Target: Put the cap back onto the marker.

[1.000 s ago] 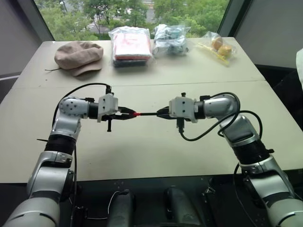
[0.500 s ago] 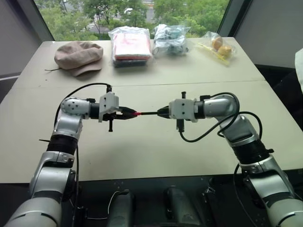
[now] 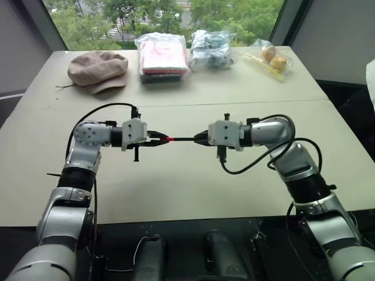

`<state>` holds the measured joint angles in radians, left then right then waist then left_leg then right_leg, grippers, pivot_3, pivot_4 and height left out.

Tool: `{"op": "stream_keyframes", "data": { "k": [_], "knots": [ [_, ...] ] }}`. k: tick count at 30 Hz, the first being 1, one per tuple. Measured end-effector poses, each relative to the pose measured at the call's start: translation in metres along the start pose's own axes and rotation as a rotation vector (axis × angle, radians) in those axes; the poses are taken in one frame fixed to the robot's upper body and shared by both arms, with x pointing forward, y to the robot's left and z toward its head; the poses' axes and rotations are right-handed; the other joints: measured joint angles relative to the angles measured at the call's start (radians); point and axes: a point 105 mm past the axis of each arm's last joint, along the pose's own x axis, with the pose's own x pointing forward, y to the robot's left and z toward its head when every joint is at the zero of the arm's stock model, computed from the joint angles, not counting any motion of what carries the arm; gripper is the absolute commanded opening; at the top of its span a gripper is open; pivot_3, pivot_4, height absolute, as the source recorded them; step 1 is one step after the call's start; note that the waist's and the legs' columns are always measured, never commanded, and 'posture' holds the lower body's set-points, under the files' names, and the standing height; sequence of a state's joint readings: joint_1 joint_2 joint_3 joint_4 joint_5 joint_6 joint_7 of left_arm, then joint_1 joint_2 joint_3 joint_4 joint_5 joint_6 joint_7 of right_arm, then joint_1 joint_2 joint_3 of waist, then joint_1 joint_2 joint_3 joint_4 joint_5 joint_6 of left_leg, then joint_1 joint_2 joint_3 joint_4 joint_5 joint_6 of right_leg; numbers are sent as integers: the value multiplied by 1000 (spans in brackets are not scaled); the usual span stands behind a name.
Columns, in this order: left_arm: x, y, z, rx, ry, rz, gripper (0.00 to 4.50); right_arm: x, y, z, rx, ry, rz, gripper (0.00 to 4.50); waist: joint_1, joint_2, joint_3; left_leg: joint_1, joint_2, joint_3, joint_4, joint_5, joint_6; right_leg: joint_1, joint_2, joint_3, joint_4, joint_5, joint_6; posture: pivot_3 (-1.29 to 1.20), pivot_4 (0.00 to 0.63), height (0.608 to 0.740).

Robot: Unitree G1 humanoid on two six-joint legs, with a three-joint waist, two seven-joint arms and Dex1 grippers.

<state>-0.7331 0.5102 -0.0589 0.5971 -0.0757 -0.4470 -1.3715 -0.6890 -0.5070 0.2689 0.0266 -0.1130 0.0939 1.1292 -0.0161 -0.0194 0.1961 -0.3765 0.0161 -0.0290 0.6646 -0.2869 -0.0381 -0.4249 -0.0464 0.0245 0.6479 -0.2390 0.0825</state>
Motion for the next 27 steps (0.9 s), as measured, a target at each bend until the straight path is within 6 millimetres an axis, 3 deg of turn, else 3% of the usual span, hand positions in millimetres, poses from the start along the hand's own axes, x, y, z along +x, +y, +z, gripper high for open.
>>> {"op": "stream_keyframes", "data": {
  "k": [12, 27],
  "knots": [
    [-3, 1, 0, -3, -7, 13, 0, 3, -1, 2, 30, -13, -7, 55, -1, 0, 0, 0, 0, 0, 0, 0, 0, 0, 0, 0, 0, 0, 0, 0, 150, 740],
    [-8, 12, 17, 17, -98, 46, 0, -9, -11, 12, -21, -75, -45, 55, -1, 0, 0, 0, 0, 0, 0, 0, 0, 0, 0, 0, 0, 0, 0, 0, 150, 740]
  ]
}}
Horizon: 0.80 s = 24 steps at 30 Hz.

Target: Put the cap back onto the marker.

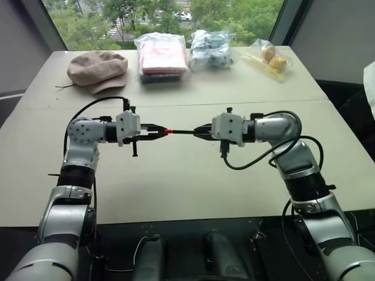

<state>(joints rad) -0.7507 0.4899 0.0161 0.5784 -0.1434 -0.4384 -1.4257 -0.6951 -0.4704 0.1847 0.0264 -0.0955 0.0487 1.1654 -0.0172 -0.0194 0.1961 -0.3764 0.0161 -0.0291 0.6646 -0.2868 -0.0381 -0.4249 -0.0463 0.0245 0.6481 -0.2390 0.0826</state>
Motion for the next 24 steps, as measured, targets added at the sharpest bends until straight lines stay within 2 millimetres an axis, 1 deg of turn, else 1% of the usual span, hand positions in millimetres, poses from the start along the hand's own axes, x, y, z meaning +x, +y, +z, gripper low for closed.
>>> {"op": "stream_keyframes", "data": {
  "k": [3, 8, 22, 24],
  "knots": [
    [2, -3, 4, 19, -9, -41, 0, -1, 2, 1, -15, -6, 26, 55, 0, 0, 0, 0, 0, 0, 0, 0, 0, 0, 0, 0, 0, 0, 0, 0, 150, 740],
    [1, -7, 6, 28, -9, -81, 0, -1, 6, 2, -21, -7, 56, 55, 0, 0, 0, 0, 0, 0, 0, 0, 0, 0, 0, 0, 0, 0, 0, 0, 150, 740],
    [1, -6, 4, 30, 5, -74, 0, -1, 5, 0, -35, -2, 47, 55, 0, 0, 0, 0, 0, 0, 0, 0, 0, 0, 0, 0, 0, 0, 0, 0, 150, 740],
    [2, -7, 2, 20, 10, -69, 963, 0, 5, -2, -38, -2, 45, 0, 0, 0, 0, 0, 0, 0, 0, 0, 0, 0, 0, 0, 0, 0, 0, 0, 150, 740]
  ]
}}
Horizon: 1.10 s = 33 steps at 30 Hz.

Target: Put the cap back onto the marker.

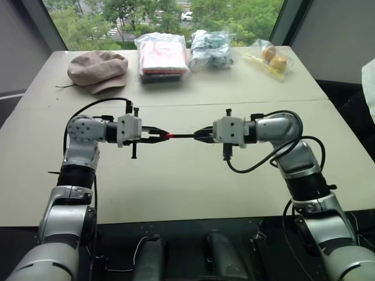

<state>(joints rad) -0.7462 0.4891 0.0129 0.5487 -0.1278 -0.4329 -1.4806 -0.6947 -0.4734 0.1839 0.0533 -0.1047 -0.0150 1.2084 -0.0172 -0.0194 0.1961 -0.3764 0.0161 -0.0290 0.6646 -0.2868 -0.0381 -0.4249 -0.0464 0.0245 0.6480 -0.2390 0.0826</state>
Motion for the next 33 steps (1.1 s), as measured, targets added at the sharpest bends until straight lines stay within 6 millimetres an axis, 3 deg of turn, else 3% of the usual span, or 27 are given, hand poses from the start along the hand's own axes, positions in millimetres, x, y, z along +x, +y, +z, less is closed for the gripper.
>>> {"op": "stream_keyframes", "data": {
  "k": [1, 3, 7, 14, 18, 24, 29, 33],
  "knots": [
    [4, -1, 2, 0, -11, -6, 1233, 3, 2, 1, -9, -5, 8, 0, 0, 0, 0, 0, 0, 0, 0, 0, 0, 0, 0, 0, 0, 0, 0, 0, 150, 740],
    [22, -6, 13, 34, -56, -57, 2276, 16, 10, 6, -27, -30, 54, 0, 1, 0, 0, 0, 0, 0, 0, 0, 0, 0, 0, 0, 0, 0, 0, 0, 150, 740],
    [21, -13, 14, 18, -51, -32, 4323, 13, 16, -9, -41, 23, 85, 0, -1, 0, 0, 0, 0, 0, 0, 0, 0, 0, 0, 0, 0, 0, 0, 0, 150, 740],
    [14, -15, 14, -24, -31, 84, 4323, -30, 25, -55, 67, 200, 18, 0, 5, 0, 0, 0, 0, 0, 0, 0, 0, 0, -1, 0, 0, 0, 0, 0, 150, 740],
    [15, -16, 12, -68, -23, 132, 4323, -59, 21, -72, 173, 275, -99, 0, 3, 0, 0, 0, 0, 0, 0, 0, 0, 0, 0, 0, 0, 0, 0, 0, 150, 740],
    [27, -15, 7, -161, -8, 172, 4323, -94, 15, -78, 416, 343, -345, 0, 4, 0, 0, 0, 0, 0, 0, 0, 0, 0, 0, 0, 0, 0, 0, 0, 150, 740],
    [42, -5, 9, -218, -38, 181, 4323, -98, 23, -62, 644, 332, -500, 0, 5, 0, 0, -1, 0, -1, 0, 0, 0, 0, 0, 0, 0, 0, 0, 0, 150, 740],
    [61, 1, 14, -285, -80, 151, 4323, -116, 24, -76, 801, 424, -679, 0, 6, 0, 0, -1, 0, -1, 1, 0, 0, 0, 0, 0, 0, 0, 0, 0, 150, 740]
  ]
}}
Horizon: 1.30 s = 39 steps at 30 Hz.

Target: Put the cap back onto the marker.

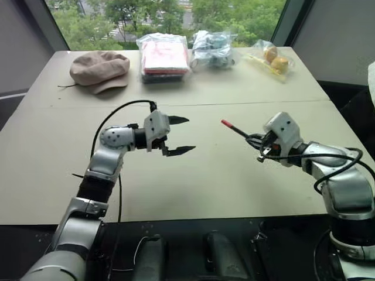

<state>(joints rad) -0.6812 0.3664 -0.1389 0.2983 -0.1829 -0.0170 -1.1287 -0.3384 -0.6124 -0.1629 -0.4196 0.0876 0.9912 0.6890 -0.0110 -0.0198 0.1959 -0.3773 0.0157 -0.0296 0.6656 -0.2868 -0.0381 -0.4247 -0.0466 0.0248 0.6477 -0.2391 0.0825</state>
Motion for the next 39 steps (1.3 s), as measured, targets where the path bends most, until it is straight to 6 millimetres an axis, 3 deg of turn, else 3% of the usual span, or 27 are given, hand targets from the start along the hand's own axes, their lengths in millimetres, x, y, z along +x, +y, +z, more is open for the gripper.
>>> {"op": "stream_keyframes", "data": {
  "k": [6, 10, 13, 22, 31, 34, 39],
  "knots": [
    [12, 4, 3, -63, -16, -21, 4323, -5, -35, -22, 166, 90, -248, 0, -4, 0, 0, 0, 0, 0, -1, 0, 0, 0, 0, 0, 0, 0, 0, 0, 150, 740],
    [11, 3, 7, -117, -23, -58, 4323, -6, -48, -37, 205, 136, -326, 0, -6, 0, 0, 0, 0, 0, -1, 0, 0, 0, 0, 0, 0, 0, 0, 0, 150, 740],
    [8, 3, 15, -155, -45, -72, 4323, -7, -52, -48, 223, 163, -355, 0, -5, 0, 0, 0, 0, 0, -1, 0, 0, 0, 0, 0, 0, 0, 0, 0, 150, 740],
    [-16, 12, 71, -192, -206, -53, 4323, -9, -52, -64, 248, 185, -365, 0, -9, 0, 0, 0, 0, 0, -1, 0, 0, 0, 1, 0, 0, 0, 0, 0, 150, 740],
    [-22, 2, 70, -219, -187, -56, 4323, -8, -53, -66, 251, 181, -365, 0, -6, 0, 0, 0, 0, 0, -1, 0, 0, 0, 0, 1, 0, 0, 0, 0, 150, 740],
    [-21, 1, 72, -217, -184, -58, 4363, -7, -53, -68, 259, 182, -359, 1341, -7, 0, 0, 0, 0, 0, -1, 0, 0, 0, 0, 1, 0, 0, 0, 0, 150, 740],
    [-20, 0, 69, -231, -175, -54, 4363, -6, -50, -71, 276, 188, -343, 3984, -7, 0, 0, 0, 0, 0, -1, 0, 0, 0, 1, 1, 0, 0, 0, 0, 150, 740]
  ]
}}
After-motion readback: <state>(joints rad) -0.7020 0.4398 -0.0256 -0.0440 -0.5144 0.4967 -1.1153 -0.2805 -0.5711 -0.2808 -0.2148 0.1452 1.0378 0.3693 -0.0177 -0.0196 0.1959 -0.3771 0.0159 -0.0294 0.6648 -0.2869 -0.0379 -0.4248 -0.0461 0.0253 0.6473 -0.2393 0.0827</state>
